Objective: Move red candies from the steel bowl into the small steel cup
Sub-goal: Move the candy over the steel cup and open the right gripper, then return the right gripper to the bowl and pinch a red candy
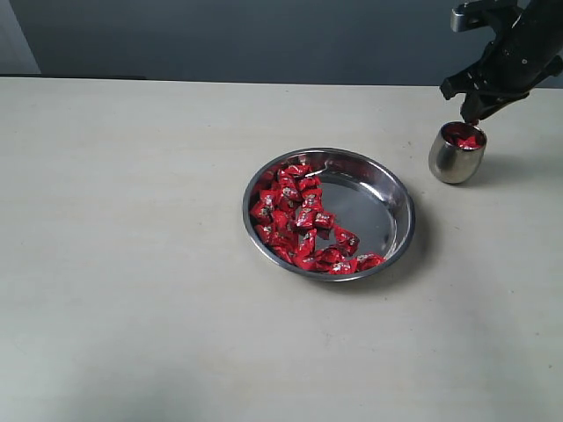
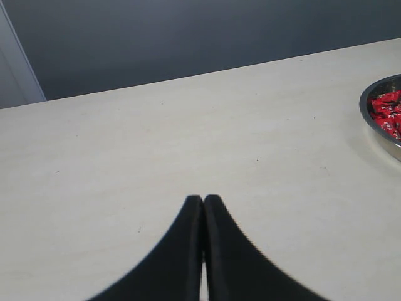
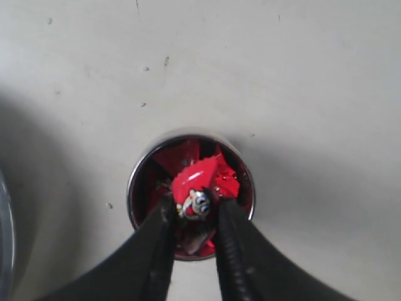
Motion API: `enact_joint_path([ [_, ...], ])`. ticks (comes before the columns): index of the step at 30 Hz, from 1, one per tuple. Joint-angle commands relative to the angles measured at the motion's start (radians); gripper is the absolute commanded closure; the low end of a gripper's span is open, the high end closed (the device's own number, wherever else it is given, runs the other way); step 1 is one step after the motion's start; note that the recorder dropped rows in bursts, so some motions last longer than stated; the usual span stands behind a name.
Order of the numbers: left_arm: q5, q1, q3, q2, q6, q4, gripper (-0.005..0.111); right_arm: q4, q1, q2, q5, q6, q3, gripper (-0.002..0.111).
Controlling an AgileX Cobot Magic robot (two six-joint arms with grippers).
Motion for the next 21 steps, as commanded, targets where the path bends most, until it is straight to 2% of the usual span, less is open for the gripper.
enact_joint_path([
  [1,-0.004,-0.010,-0.001,-0.004,-0.006,0.000,0.106,-0.010,-0.007,-0.004,0.000,-0.006,-0.005,0.077],
  [9,-0.004,-0.010,-0.001,-0.004,-0.006,0.000,0.106,0.014,-0.007,-0.004,-0.013,0.002,-0.005,0.077],
  [14,-0.004,-0.010,-0.001,-0.004,-0.006,0.000,0.106,0.202,0.007,-0.004,0.027,-0.102,-0.005,0.077],
  [19,-0.004,-0.010,-0.001,-0.004,-0.006,0.000,0.106,0.335,0.068,-0.004,0.154,-0.250,-0.005,0.077],
  [21,-0.004,-0.010,-0.001,-0.004,-0.006,0.000,0.106,0.331,0.132,-0.004,0.231,-0.300,-0.005,0.077],
])
